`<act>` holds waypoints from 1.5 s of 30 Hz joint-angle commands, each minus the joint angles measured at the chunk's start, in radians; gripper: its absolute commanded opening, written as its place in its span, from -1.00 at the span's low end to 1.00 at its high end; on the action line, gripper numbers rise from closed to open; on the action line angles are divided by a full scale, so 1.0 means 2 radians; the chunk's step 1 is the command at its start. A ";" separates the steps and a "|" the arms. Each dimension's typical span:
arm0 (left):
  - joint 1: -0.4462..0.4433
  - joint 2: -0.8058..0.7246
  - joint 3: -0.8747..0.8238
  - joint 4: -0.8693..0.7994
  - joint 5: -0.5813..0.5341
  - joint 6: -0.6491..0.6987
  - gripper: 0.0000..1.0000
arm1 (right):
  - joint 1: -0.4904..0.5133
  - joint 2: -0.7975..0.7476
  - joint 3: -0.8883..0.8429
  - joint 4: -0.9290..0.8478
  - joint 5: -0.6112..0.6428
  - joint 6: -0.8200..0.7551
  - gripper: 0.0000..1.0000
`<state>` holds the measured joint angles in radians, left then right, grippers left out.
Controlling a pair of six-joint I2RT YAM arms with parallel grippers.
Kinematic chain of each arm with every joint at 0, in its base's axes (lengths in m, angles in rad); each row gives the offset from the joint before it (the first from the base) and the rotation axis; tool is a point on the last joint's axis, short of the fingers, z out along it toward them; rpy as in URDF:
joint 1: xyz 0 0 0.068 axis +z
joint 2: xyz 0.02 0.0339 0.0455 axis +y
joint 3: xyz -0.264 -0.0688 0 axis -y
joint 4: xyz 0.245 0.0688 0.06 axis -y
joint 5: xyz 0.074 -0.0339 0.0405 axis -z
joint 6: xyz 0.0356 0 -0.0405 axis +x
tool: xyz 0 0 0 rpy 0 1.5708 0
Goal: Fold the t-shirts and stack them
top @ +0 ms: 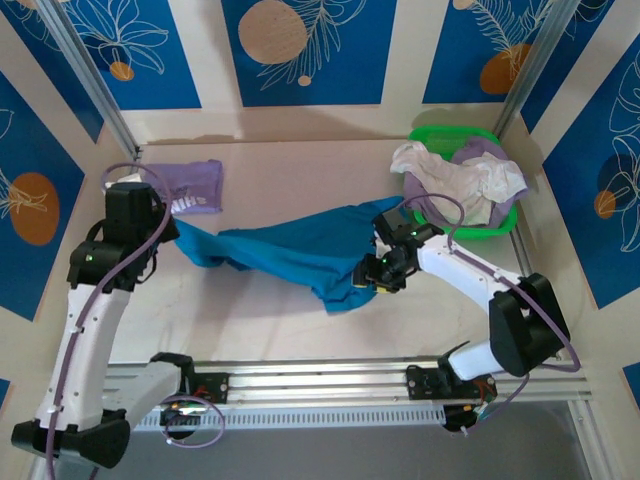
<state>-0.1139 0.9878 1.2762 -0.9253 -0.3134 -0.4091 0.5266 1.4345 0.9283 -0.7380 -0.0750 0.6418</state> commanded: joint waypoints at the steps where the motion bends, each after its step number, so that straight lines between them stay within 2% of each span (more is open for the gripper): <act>1: 0.016 0.026 0.009 -0.009 0.068 0.019 -1.00 | 0.029 0.024 0.020 -0.003 0.012 0.003 0.04; 6: 0.022 0.053 -0.001 -0.004 0.098 0.019 -1.00 | 0.087 0.056 0.044 -0.013 0.049 -0.015 0.03; 14: 0.034 0.079 0.001 0.000 0.128 0.024 -1.00 | 0.174 0.102 0.076 -0.013 0.063 -0.034 0.01; 23: 0.037 0.079 -0.015 0.005 0.140 0.022 -1.00 | 0.206 0.190 0.118 -0.015 0.105 -0.033 -0.02; 26: 0.039 0.080 -0.019 0.006 0.142 0.023 -1.00 | 0.208 0.206 0.126 -0.027 0.134 -0.031 -0.12; 28: 0.042 0.083 -0.018 0.006 0.146 0.025 -1.00 | 0.208 0.206 0.129 -0.040 0.154 -0.028 -0.37; 30: 0.046 0.088 -0.010 0.002 0.149 0.029 -1.00 | 0.208 0.192 0.128 -0.058 0.177 -0.023 -0.68; 33: 0.055 0.096 0.016 -0.008 0.153 0.040 -1.00 | 0.206 0.140 0.120 -0.081 0.207 -0.020 -0.97; 40: 0.099 0.115 0.121 -0.023 0.196 0.036 -1.00 | 0.159 -0.035 0.141 -0.151 0.245 -0.048 -1.00; 45: 0.104 0.117 0.189 -0.009 0.239 0.006 -1.00 | 0.113 -0.119 0.207 -0.180 0.217 -0.097 -1.00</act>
<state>0.0834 1.2278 1.5818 -0.9592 0.0772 -0.3614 0.7792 1.2472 1.2816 -1.0122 0.3733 0.5198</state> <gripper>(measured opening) 0.050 0.063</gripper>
